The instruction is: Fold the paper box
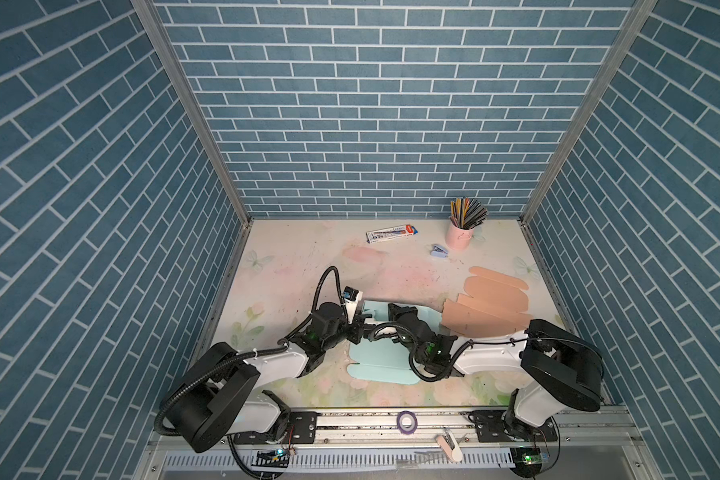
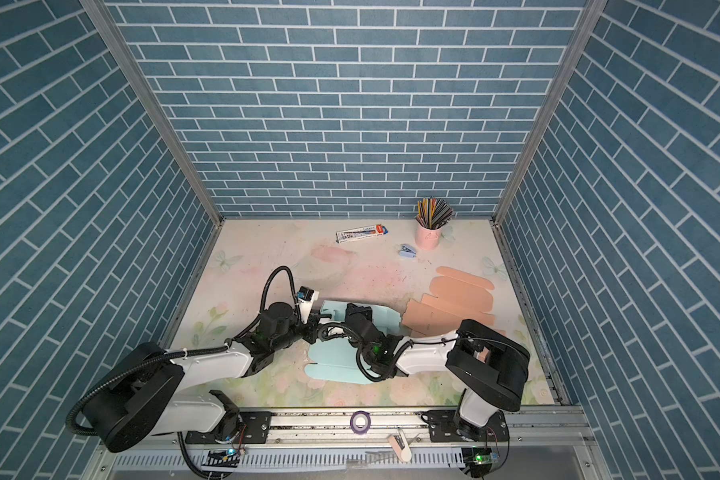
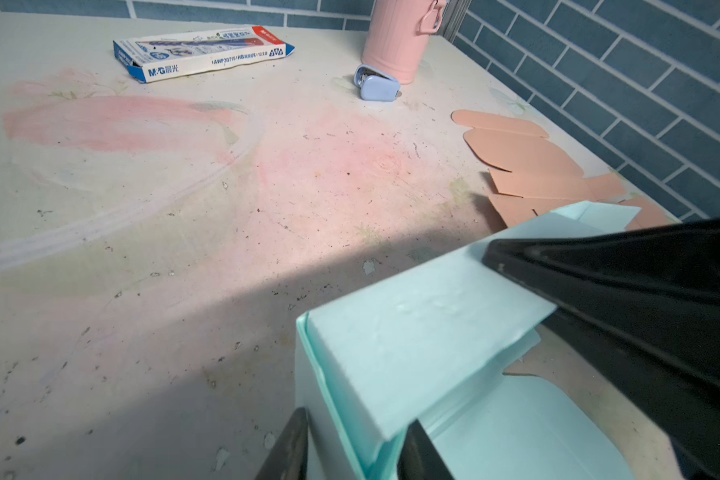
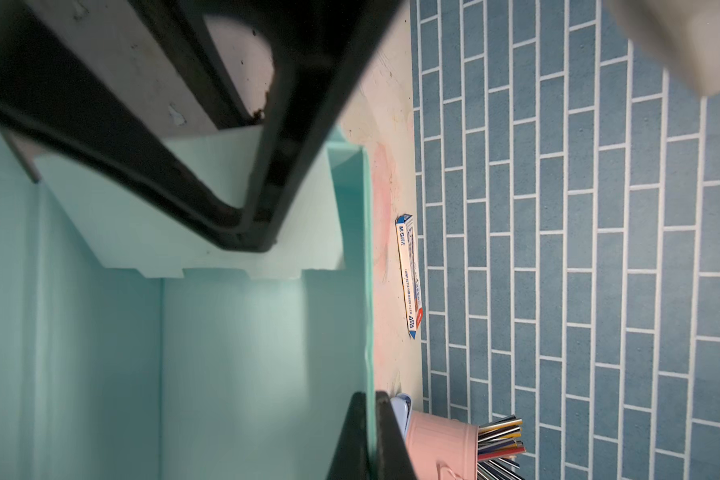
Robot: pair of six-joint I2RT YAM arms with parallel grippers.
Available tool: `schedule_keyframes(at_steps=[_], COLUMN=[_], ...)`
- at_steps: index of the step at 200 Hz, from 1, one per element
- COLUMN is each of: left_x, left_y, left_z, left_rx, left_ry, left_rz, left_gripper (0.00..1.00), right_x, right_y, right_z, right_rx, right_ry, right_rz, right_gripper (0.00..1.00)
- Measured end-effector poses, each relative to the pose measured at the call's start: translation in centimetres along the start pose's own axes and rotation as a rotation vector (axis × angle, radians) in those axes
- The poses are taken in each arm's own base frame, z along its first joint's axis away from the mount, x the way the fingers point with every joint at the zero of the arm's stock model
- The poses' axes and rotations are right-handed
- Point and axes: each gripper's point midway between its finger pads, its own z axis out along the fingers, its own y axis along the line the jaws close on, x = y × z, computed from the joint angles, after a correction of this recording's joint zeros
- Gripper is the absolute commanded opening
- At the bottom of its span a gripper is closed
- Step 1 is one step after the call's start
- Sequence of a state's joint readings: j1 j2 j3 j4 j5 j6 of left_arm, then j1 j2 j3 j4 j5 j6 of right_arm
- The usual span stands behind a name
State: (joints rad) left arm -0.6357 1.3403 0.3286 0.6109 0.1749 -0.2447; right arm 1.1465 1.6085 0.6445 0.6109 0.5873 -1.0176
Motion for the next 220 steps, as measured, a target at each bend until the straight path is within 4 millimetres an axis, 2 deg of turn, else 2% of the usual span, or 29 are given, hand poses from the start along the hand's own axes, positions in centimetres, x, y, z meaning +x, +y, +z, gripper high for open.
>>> schedule_keyframes(at_steps=[39,93,138,163,178,198,220], left_x=[0.1,-0.2,-0.5,-0.8,-0.8,-0.8,-0.8], left_y=[0.4,1.2,1.3,1.5,1.5,1.5,1.4], left_z=[0.0,0.0,-0.3,-0.6,-0.6,-0.6,-0.6], left_rx=[-0.038,-0.093,-0.111,-0.122,-0.124,-0.125,-0.125], left_ry=[-0.005,-0.023,-0.039,-0.051,-0.053,-0.052,-0.052], left_rz=[0.015,0.037,0.061,0.069,0.072,0.076,0.08], left_gripper=[0.21,0.14,0.13,0.13,0.13,0.13,0.13], right_x=[-0.3,-2.1,-3.7,-4.3,-4.3,-2.6,0.4], right_y=[0.2,1.7,1.1,-0.7,-2.8,-6.3,-10.1], right_z=[-0.1,-1.6,-4.2,-6.2,-7.3,-7.8,-7.0], right_rx=[0.009,-0.064,-0.171,-0.221,-0.241,-0.243,-0.237], right_ry=[0.006,-0.051,-0.151,-0.222,-0.276,-0.314,-0.294], right_rz=[-0.001,0.105,0.299,0.463,0.602,0.823,1.064], right_gripper=[0.07,0.23,0.41,0.5,0.53,0.56,0.56])
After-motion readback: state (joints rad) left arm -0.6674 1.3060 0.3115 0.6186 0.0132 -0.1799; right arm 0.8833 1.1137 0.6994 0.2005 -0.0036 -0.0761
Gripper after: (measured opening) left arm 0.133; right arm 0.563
